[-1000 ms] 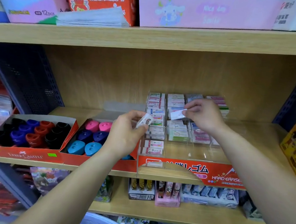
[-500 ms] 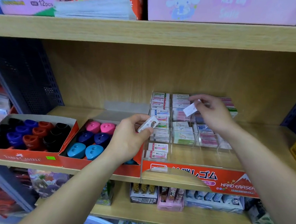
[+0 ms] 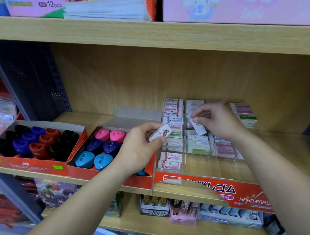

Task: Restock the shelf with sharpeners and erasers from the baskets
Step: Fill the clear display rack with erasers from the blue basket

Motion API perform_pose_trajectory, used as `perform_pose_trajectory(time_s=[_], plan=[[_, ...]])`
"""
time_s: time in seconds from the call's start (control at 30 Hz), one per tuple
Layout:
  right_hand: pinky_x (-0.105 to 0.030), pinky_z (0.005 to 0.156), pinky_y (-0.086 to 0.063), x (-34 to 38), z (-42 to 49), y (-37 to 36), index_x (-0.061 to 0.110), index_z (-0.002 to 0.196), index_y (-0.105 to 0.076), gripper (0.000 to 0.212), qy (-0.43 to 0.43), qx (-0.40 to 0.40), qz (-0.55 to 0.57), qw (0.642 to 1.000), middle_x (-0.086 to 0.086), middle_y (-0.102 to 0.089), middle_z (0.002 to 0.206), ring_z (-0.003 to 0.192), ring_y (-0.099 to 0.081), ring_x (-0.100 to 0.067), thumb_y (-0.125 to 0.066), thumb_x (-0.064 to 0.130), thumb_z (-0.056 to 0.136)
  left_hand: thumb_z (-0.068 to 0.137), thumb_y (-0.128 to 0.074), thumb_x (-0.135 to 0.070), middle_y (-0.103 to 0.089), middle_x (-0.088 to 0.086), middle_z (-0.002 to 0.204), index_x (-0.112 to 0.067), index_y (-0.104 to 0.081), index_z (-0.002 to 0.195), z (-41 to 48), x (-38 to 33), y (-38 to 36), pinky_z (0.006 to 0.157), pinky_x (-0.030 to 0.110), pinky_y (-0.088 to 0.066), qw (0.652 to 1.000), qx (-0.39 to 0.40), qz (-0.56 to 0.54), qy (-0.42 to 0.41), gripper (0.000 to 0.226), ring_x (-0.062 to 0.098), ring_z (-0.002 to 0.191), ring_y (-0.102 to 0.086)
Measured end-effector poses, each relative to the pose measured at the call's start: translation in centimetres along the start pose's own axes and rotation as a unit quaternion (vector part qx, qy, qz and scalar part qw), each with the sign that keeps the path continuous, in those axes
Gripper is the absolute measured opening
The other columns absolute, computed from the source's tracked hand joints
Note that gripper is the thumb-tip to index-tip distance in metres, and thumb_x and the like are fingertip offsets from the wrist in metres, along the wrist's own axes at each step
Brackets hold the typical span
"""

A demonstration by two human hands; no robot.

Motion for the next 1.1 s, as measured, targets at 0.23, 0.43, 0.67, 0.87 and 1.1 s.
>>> perform_pose_trajectory(time_s=[0.23, 0.43, 0.67, 0.87, 1.1], plan=[[-0.012, 0.059, -0.046, -0.1, -0.3, 1.4, 0.020, 0.081, -0.070, 0.021, -0.018, -0.035, 0.013, 0.999, 0.004, -0.073, 0.078, 0.063, -0.066, -0.002, -0.088, 0.013, 0.074, 0.095, -0.070, -0.018, -0.075, -0.011, 0.108, -0.026, -0.067, 0.120, 0.1, 0.2, 0.1, 0.085, 0.035, -0.062, 1.000, -0.001, -0.005, -0.005, 0.027, 0.009, 0.100, -0.072], [-0.019, 0.072, -0.055, 0.3, -0.1, -0.3, 0.016, 0.080, -0.075, 0.017, 0.004, 0.045, -0.050, 0.998, 0.008, -0.075, 0.079, 0.073, -0.069, 0.003, -0.084, 0.002, 0.077, 0.096, -0.069, -0.019, -0.074, -0.012, 0.109, -0.024, -0.066, 0.125, -0.1, 0.2, 0.1, 0.082, 0.026, -0.061, 1.000, -0.002, 0.003, -0.015, 0.030, 0.007, 0.102, -0.070], [-0.030, 0.079, -0.057, -0.7, -1.0, 0.3, 0.029, 0.082, -0.074, 0.009, 0.024, 0.010, -0.124, 0.992, 0.017, -0.074, 0.081, 0.079, -0.067, 0.003, -0.083, 0.028, 0.081, 0.096, -0.069, -0.019, -0.074, -0.013, 0.108, -0.025, -0.067, 0.123, -0.3, 0.4, 0.2, 0.083, 0.027, -0.060, 1.000, -0.005, 0.003, -0.016, 0.027, 0.005, 0.101, -0.070], [-0.030, 0.082, -0.033, 0.4, -1.2, 0.0, 0.032, 0.087, -0.076, 0.014, 0.060, 0.077, -0.260, 0.961, 0.028, -0.056, 0.075, 0.090, -0.051, -0.006, -0.082, 0.043, 0.080, 0.096, -0.069, -0.018, -0.075, -0.012, 0.106, -0.025, -0.068, 0.120, -0.4, 0.5, 0.2, 0.078, 0.025, -0.061, 1.000, -0.012, -0.017, -0.010, 0.025, 0.007, 0.099, -0.071], [-0.027, 0.074, -0.027, 0.1, -0.8, -0.5, 0.034, 0.088, -0.076, 0.012, 0.038, 0.032, -0.267, 0.962, 0.027, -0.054, 0.070, 0.093, -0.045, -0.009, -0.082, 0.028, 0.080, 0.096, -0.069, -0.018, -0.075, -0.010, 0.109, -0.023, -0.068, 0.120, -0.4, 0.6, 0.2, 0.081, 0.033, -0.063, 1.000, -0.007, -0.025, -0.003, 0.025, 0.010, 0.102, -0.071]])
Point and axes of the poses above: each hand's wrist, its own z-axis towards the middle knuckle, its own y-axis out of the back of the hand, x = y × z, the point moved 4 cm from there along z, towards the middle knuckle
